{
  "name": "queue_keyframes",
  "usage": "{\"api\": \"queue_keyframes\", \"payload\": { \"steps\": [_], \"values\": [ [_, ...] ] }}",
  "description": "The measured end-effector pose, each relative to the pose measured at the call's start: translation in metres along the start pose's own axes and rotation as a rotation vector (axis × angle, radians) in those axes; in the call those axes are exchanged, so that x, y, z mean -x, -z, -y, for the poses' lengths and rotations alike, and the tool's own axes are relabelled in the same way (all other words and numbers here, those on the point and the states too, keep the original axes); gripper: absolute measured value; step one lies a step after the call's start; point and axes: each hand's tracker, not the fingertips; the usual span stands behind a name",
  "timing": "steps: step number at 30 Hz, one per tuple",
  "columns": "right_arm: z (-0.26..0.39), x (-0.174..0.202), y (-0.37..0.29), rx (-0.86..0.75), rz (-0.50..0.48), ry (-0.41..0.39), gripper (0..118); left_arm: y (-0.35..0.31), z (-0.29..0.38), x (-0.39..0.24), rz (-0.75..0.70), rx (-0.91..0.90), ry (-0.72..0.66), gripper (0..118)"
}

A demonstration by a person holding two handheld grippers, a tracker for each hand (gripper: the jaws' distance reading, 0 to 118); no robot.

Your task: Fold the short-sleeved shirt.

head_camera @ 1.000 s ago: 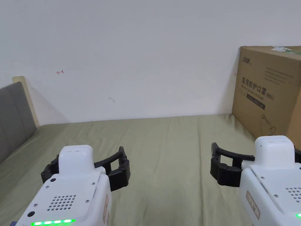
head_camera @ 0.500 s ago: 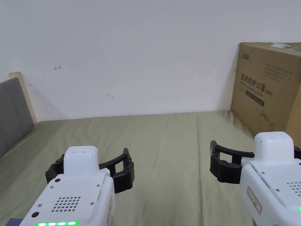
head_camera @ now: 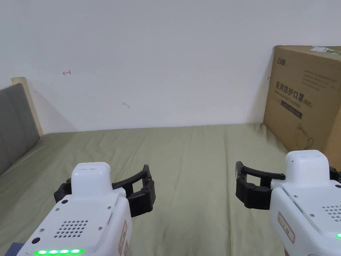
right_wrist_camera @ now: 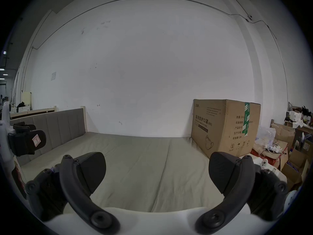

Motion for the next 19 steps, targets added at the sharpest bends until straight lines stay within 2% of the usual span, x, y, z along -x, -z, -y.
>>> {"api": "queue_keyframes", "payload": {
  "steps": [19],
  "values": [
    [0.007, 0.000, 0.002, 0.030, -0.008, 0.030, 118, 0.000, 0.002, -0.018, 0.019, 0.039, -0.001, 107]
  ]
}}
